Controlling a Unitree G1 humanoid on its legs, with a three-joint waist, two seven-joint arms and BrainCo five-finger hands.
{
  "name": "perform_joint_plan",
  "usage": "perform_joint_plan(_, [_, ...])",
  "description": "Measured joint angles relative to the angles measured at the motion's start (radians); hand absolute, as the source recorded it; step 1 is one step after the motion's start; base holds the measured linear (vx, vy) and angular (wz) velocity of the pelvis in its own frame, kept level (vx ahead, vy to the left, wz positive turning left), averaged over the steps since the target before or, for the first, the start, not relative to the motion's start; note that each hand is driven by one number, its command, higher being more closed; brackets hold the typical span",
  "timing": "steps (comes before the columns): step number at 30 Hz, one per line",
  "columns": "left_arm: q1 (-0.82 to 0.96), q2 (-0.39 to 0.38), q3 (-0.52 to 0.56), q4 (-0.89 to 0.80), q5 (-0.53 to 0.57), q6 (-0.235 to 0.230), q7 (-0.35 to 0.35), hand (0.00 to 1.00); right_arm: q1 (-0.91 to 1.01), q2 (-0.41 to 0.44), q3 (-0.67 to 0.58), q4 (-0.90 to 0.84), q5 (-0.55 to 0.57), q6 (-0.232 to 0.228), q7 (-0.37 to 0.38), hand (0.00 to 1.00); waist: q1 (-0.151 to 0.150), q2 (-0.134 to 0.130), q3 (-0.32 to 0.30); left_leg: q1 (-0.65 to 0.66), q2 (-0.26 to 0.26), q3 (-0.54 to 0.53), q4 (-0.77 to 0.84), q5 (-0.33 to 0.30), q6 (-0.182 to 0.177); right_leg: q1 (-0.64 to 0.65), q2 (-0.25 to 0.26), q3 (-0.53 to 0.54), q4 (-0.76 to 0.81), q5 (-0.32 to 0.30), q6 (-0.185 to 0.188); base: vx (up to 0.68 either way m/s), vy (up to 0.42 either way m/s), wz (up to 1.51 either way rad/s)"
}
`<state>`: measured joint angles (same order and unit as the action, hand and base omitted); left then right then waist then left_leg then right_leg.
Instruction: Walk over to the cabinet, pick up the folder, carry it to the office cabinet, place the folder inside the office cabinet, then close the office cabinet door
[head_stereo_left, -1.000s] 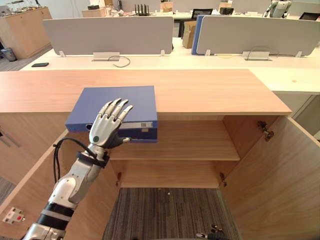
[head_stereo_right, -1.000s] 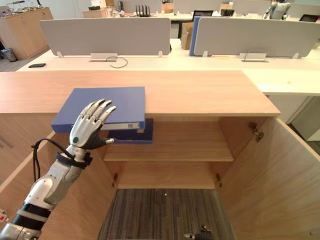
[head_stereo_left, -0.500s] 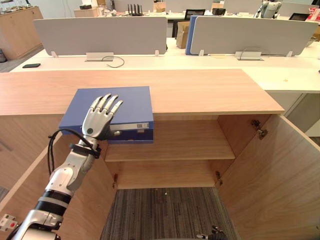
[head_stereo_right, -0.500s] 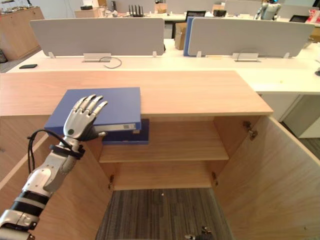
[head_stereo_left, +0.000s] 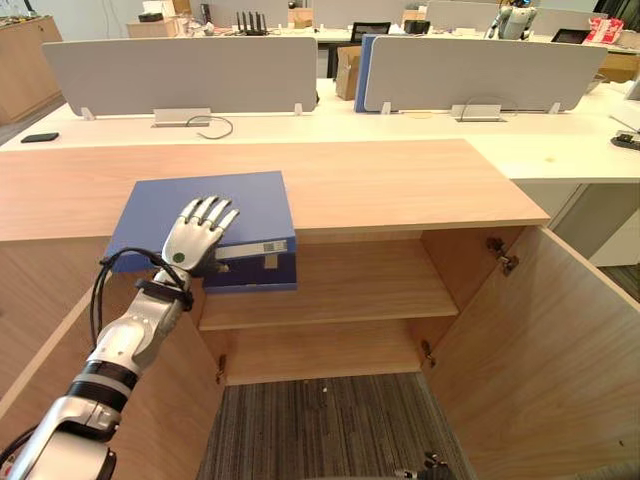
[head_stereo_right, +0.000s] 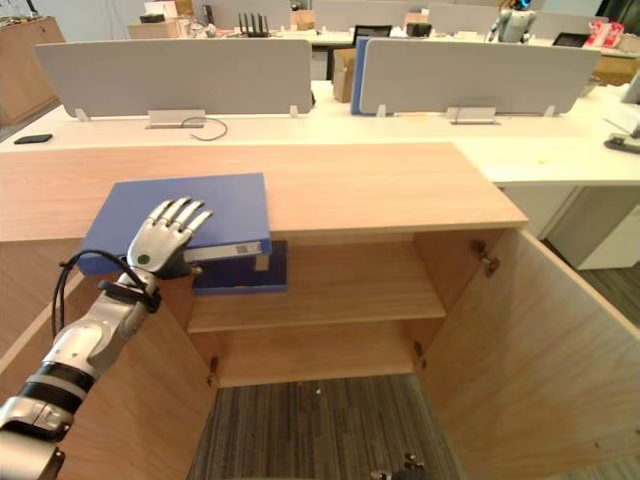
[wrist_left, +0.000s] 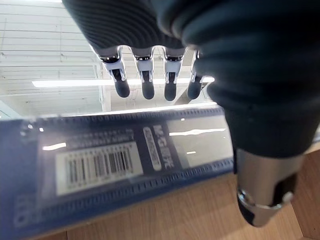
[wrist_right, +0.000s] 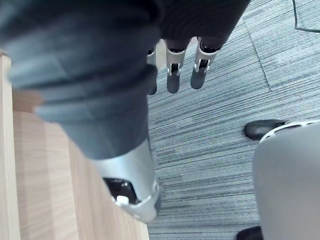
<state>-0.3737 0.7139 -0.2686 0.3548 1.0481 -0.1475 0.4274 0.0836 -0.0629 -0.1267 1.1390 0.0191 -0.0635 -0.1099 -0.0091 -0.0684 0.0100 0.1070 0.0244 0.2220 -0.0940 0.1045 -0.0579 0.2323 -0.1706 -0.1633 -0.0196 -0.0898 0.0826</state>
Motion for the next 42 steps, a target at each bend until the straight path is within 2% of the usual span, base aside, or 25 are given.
perform_joint_plan(5, [-0.003, 0.000, -0.011, 0.050, 0.002, 0.000, -0.015, 0.00, 0.003, 0.000, 0.000, 0.000, 0.000, 0.000, 0.000, 0.00, -0.003, 0.000, -0.001, 0.001, 0.000, 0.003, 0.000, 0.000, 0.000, 0.000, 0.000, 0.002, 0.000, 0.001, -0.001, -0.03, 0.012, -0.01])
perform_joint_plan(6, [-0.003, 0.000, -0.011, 0.059, 0.002, 0.000, -0.017, 1.00, 0.003, 0.000, 0.000, 0.000, 0.000, 0.000, 0.000, 0.00, -0.004, 0.000, -0.002, 0.001, 0.000, 0.003, 0.000, 0.000, 0.000, 0.000, 0.000, 0.002, 0.000, 0.001, -0.001, 0.00, 0.000, 0.00])
perform_joint_plan(12, [-0.048, -0.001, -0.011, 0.088, 0.002, 0.003, -0.014, 1.00, 0.007, 0.000, 0.002, 0.000, 0.001, 0.000, 0.000, 0.00, -0.005, 0.001, -0.012, 0.002, 0.000, 0.004, 0.000, 0.000, 0.000, 0.000, 0.000, 0.002, 0.001, 0.001, -0.001, -0.01, 0.002, 0.00])
perform_joint_plan(21, [-0.087, -0.003, -0.008, 0.132, 0.018, 0.040, -0.002, 1.00, 0.011, 0.000, 0.002, 0.001, 0.002, -0.001, 0.000, 0.00, -0.019, 0.001, -0.017, 0.014, 0.001, 0.008, 0.000, -0.002, 0.000, 0.009, -0.002, 0.003, 0.000, 0.002, -0.002, 0.00, 0.000, 0.00])
perform_joint_plan(34, [-0.115, -0.025, 0.015, 0.189, 0.035, 0.054, 0.005, 1.00, 0.010, -0.002, 0.011, 0.001, 0.002, -0.002, 0.000, 0.00, -0.027, 0.002, -0.019, 0.016, 0.000, 0.012, 0.000, -0.005, 0.000, 0.011, -0.002, 0.005, 0.000, 0.002, -0.001, 0.00, 0.000, 0.00])
perform_joint_plan(36, [-0.079, -0.058, 0.071, 0.119, 0.038, 0.072, 0.003, 1.00, 0.010, -0.001, 0.011, 0.000, 0.002, -0.002, 0.000, 0.00, -0.027, 0.002, -0.017, 0.016, 0.000, 0.011, 0.000, -0.005, 0.000, 0.011, -0.003, 0.005, -0.001, 0.002, -0.001, 0.00, 0.000, 0.00])
perform_joint_plan(39, [0.069, -0.174, 0.171, -0.165, 0.025, 0.098, 0.013, 1.00, 0.010, -0.001, 0.008, 0.002, 0.002, -0.002, -0.002, 0.00, -0.024, 0.001, -0.013, 0.010, -0.003, 0.007, 0.000, -0.007, 0.000, 0.007, -0.004, 0.004, -0.002, 0.001, -0.002, 0.00, 0.000, 0.02])
perform_joint_plan(41, [0.179, -0.286, 0.188, -0.403, -0.003, 0.091, 0.025, 1.00, 0.009, 0.000, -0.001, 0.003, 0.003, -0.001, -0.007, 0.00, -0.009, 0.001, -0.012, -0.002, -0.003, 0.004, 0.001, -0.006, 0.000, -0.004, -0.004, 0.007, 0.000, 0.002, -0.002, 0.00, 0.000, 0.03])
perform_joint_plan(42, [0.238, -0.351, 0.188, -0.528, -0.042, 0.067, 0.028, 1.00, 0.009, 0.001, 0.000, 0.004, 0.009, 0.000, -0.013, 0.00, -0.004, 0.002, -0.012, -0.002, -0.003, 0.004, 0.005, -0.006, 0.001, -0.006, -0.004, 0.009, 0.003, 0.002, -0.002, 0.00, 0.000, 0.00])
